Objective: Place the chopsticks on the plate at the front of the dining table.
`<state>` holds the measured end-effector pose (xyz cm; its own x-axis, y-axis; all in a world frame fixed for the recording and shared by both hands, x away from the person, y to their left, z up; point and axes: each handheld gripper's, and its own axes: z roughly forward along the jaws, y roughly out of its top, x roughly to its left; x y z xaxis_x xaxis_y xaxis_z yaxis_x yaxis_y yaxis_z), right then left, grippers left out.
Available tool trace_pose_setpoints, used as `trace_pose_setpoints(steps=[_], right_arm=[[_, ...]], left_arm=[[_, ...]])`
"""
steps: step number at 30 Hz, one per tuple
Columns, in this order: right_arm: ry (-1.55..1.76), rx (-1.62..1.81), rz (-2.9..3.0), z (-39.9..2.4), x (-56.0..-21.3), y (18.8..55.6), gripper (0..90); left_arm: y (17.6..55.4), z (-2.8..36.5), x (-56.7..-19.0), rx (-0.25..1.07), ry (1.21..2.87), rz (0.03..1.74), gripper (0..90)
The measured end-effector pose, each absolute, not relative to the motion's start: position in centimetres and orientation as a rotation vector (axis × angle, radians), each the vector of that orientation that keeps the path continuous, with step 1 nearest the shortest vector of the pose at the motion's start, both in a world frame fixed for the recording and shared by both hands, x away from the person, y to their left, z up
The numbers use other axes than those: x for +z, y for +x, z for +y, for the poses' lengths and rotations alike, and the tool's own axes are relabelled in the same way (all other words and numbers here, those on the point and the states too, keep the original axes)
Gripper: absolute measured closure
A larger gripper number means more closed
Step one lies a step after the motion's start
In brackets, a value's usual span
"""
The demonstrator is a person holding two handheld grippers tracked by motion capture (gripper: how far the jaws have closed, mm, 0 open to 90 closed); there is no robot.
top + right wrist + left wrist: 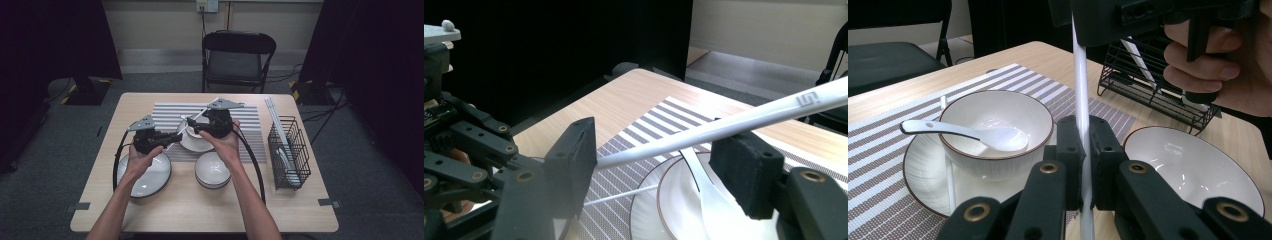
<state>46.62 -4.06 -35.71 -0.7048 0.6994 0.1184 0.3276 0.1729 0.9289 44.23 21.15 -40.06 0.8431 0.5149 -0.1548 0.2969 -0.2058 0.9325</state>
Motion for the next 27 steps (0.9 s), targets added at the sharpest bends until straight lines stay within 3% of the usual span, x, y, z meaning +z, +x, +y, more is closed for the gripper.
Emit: trace_pose_setpoints(steps=[27], right_arm=[[0.998,1.495,2.121,-5.6,-36.6,46.3,33.4]], left_arm=[[44.5,21.9,-40.1,0.233,1.798,0.644,85.8]])
